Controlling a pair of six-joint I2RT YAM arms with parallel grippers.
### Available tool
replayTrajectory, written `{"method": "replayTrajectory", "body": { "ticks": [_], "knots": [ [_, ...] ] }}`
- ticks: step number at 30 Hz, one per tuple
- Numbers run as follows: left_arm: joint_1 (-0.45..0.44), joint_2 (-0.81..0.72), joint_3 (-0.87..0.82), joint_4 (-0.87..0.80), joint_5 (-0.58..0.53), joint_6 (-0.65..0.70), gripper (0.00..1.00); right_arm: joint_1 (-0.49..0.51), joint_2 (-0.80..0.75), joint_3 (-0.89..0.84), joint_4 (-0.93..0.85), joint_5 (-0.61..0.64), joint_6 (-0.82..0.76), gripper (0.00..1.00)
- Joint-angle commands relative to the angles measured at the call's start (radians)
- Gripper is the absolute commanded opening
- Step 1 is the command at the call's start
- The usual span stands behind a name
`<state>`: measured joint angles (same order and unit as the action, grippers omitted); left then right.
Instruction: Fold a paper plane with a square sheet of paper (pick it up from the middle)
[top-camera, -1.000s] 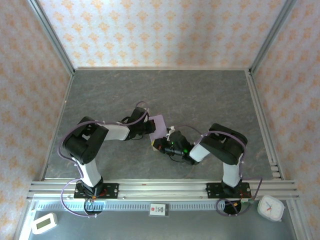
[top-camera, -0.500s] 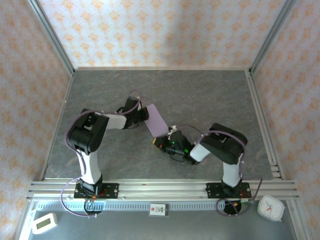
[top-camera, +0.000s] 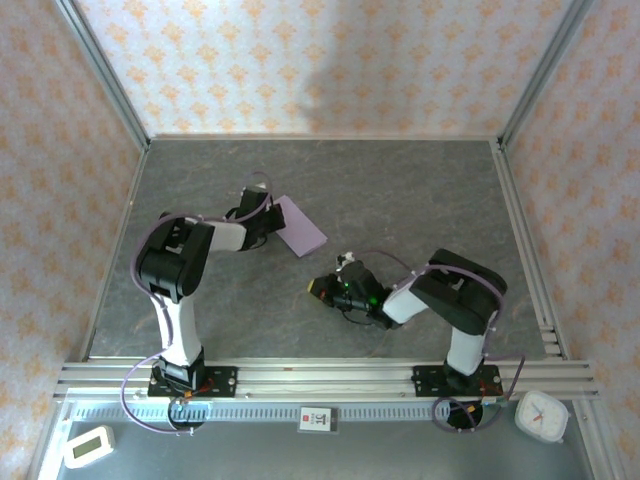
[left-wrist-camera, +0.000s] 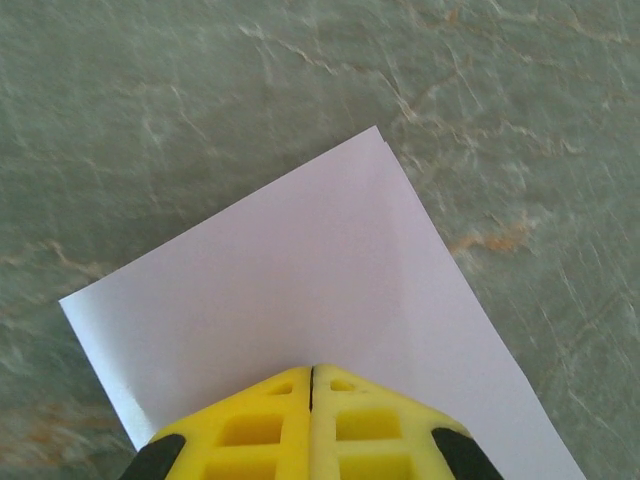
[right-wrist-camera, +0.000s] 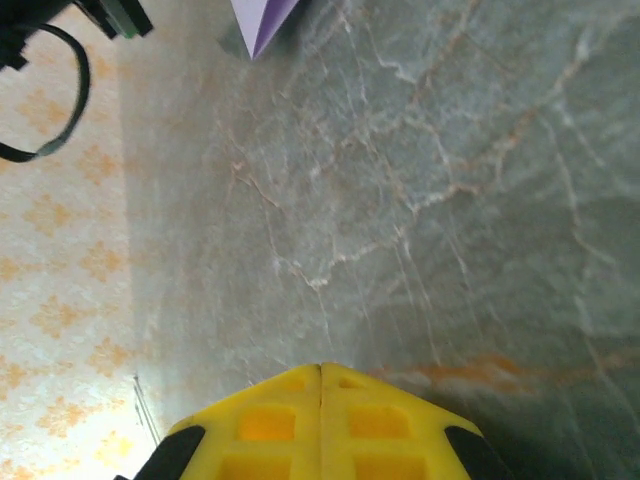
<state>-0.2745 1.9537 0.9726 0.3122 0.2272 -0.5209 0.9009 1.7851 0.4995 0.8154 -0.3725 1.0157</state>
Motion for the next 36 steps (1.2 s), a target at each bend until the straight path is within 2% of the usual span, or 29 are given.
{"method": "replayTrajectory", "body": {
  "ticks": [1,6,13,21,27,36],
  "knots": [
    [-0.062,-0.001,-0.07,-0.114,0.027,0.02,0.0,0.011,-0.083,0.037,-0.371,0.041,-0.097,0.0],
    [-0.147,-0.039,-0.121,-0.126,0.043,0.015,0.0,-0.011,-0.201,0.072,-0.501,0.128,-0.157,0.0],
    [-0.269,-0.123,-0.183,-0.162,0.058,0.027,0.0,-0.08,-0.329,0.001,-0.486,0.144,-0.146,0.0],
    [-0.364,-0.097,-0.145,-0.201,0.093,0.048,0.0,-0.123,-0.359,0.034,-0.518,0.17,-0.164,0.0],
    [-0.385,-0.077,-0.12,-0.21,0.1,0.059,0.0,-0.125,-0.328,0.065,-0.521,0.132,-0.168,0.0],
    [-0.385,-0.136,-0.163,-0.204,0.06,0.096,0.0,-0.128,-0.359,0.032,-0.524,0.098,-0.186,0.0]
  ]
}}
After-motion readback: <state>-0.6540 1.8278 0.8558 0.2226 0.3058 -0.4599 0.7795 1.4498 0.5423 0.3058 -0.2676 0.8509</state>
